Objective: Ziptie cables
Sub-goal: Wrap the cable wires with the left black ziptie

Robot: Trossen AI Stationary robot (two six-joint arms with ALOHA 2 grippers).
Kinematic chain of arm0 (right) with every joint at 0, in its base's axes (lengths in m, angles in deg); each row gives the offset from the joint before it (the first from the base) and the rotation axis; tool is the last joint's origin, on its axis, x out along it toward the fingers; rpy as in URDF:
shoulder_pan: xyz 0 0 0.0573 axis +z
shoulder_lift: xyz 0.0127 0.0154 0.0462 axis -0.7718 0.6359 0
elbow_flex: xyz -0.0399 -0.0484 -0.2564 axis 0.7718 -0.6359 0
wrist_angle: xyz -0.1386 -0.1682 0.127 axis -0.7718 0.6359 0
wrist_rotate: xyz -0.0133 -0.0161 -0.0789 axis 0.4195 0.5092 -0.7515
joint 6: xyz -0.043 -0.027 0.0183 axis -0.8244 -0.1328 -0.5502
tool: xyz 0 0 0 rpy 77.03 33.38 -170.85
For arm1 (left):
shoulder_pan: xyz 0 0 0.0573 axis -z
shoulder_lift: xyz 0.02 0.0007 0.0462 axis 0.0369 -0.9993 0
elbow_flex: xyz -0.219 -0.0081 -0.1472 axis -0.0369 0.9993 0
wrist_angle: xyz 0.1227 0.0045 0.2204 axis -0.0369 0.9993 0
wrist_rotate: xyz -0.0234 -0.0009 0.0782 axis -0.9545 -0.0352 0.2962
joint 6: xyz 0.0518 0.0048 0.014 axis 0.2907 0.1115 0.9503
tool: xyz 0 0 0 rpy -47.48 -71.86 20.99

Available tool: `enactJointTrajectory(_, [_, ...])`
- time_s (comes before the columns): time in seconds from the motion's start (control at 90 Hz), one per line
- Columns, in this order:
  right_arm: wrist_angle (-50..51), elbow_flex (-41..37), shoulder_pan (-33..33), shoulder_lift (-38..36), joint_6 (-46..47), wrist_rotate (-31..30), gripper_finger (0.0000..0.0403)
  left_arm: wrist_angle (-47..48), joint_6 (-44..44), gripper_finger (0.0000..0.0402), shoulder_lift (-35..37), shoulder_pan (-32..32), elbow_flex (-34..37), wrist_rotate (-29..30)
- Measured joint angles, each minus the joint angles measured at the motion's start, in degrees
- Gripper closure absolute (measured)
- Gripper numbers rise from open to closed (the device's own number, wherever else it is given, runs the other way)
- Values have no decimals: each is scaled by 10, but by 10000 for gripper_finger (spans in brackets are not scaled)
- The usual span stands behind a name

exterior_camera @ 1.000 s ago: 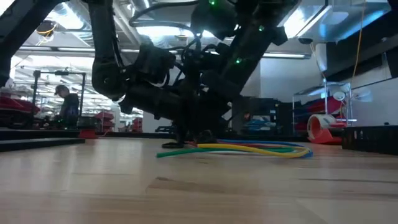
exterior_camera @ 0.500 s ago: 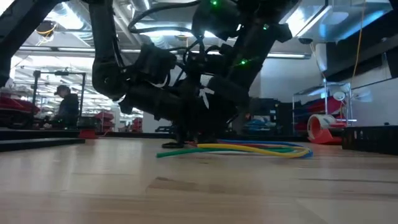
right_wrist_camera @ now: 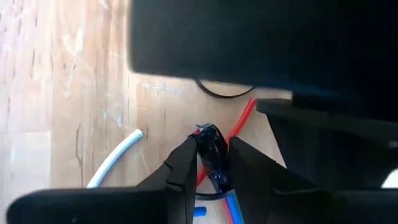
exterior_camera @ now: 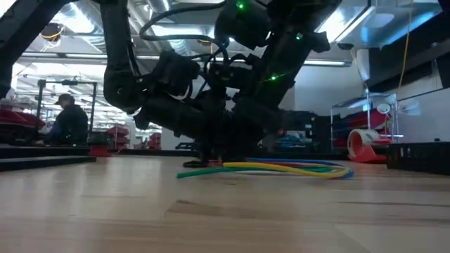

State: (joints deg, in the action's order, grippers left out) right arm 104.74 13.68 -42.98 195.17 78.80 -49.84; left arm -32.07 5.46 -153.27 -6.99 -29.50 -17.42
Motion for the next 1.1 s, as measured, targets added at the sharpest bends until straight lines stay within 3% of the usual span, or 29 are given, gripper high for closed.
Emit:
enactJointTrajectory(0.189, [-9, 1, 4, 14, -11, -6, 324, 18, 14, 401, 0, 5, -1, 11])
enactJointTrajectory(0.367, [-9, 1, 4, 13, -11, -4, 388, 20, 9, 401, 0, 5, -1, 13])
enactJointTrajectory(0.633, [12, 12, 6, -25, -7, 13, 397, 9, -11, 401, 0, 5, 0, 13])
enactJointTrajectory(0.889, [16, 16, 15, -85, 29, 34, 403, -46, -56, 401, 11, 10, -3, -19])
enactJointTrajectory(1.1, [11, 17, 27, -114, 43, 39, 402, -59, -60, 401, 44, 13, -5, -93])
